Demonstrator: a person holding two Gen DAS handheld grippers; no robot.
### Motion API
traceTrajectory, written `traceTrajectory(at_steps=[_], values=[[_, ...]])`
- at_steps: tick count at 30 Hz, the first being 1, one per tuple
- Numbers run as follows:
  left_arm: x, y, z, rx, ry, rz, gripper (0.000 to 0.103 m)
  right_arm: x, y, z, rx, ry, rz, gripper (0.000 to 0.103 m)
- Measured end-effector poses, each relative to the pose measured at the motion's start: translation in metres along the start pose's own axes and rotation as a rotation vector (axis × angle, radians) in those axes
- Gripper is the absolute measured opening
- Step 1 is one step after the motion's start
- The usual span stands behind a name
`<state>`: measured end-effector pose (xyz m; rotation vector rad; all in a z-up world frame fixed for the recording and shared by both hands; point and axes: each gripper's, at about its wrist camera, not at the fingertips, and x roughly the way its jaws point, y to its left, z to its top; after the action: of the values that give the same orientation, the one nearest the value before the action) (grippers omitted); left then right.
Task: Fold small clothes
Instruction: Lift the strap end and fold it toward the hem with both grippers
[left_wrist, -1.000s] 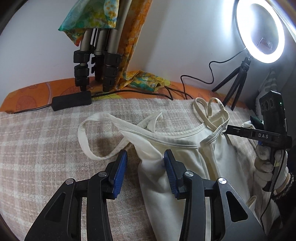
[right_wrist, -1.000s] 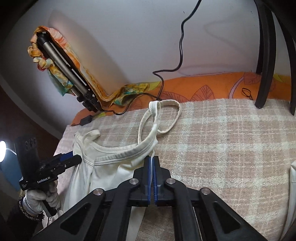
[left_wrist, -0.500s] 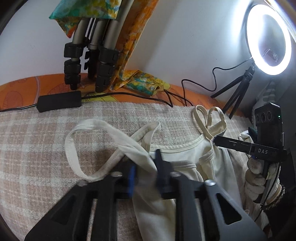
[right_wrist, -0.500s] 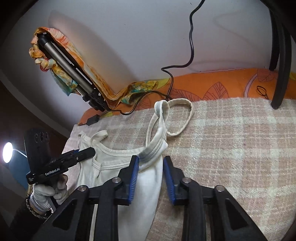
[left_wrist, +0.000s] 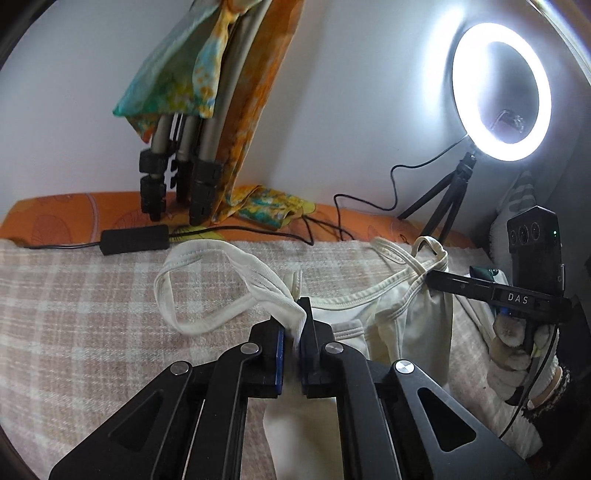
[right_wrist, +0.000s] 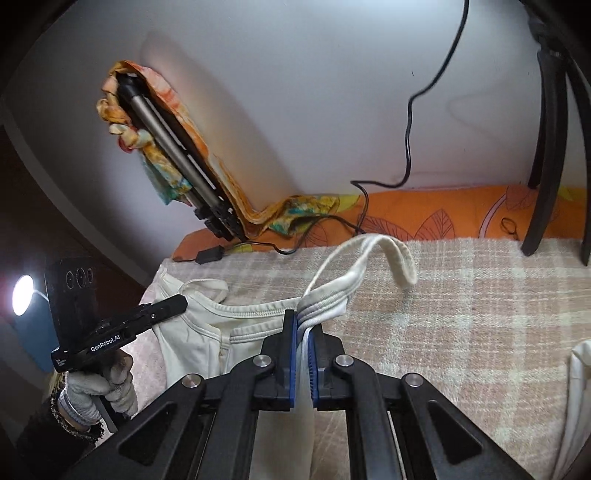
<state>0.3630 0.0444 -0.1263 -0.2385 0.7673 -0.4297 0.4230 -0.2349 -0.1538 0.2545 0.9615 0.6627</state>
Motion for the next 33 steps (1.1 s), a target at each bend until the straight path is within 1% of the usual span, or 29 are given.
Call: traceTrajectory(at_steps=[4,8,13,17,21,24,26,31,32,33], values=[[-0.024,-0.009,-0.007,0.002,-0.025,-0.001,0.005,-0.024,0.018,-0.002,-0.019,-0.028,0.001,0.003],[-0.05,-0.022,-0.016,0.025,-0.045,0.001,0.005,-0.051,0.043,-0.013,-0.049,-0.047,-0.003,0.003],[-0.086,-0.039,-0.035,0.054,-0.07,0.004,0.005,-0.084,0.067,-0.038,-0.079,-0.062,-0.023,0.003],[-0.107,-0.052,-0.055,0.071,-0.076,0.012,0.005,-0.107,0.088,-0.068,-0.113,-0.068,-0.049,0.003],[-0.119,-0.062,-0.082,0.082,-0.06,0.025,0.005,-0.12,0.101,-0.1,-0.132,-0.07,-0.075,0.003],[-0.124,-0.067,-0.107,0.1,-0.043,0.046,0.005,-0.124,0.104,-0.123,-0.134,-0.059,-0.091,0.003],[-0.122,-0.066,-0.122,0.096,-0.018,0.054,0.005,-0.121,0.104,-0.138,-0.131,-0.044,-0.101,0.003],[-0.115,-0.07,-0.153,0.132,0.064,0.093,0.006,-0.113,0.108,-0.171,-0.166,0.01,-0.138,0.005],[-0.117,-0.072,-0.157,0.142,0.073,0.099,0.008,-0.112,0.11,-0.177,-0.177,0.023,-0.149,0.006],[-0.119,-0.074,-0.161,0.155,0.081,0.111,0.013,-0.113,0.111,-0.181,-0.184,0.033,-0.153,0.009]])
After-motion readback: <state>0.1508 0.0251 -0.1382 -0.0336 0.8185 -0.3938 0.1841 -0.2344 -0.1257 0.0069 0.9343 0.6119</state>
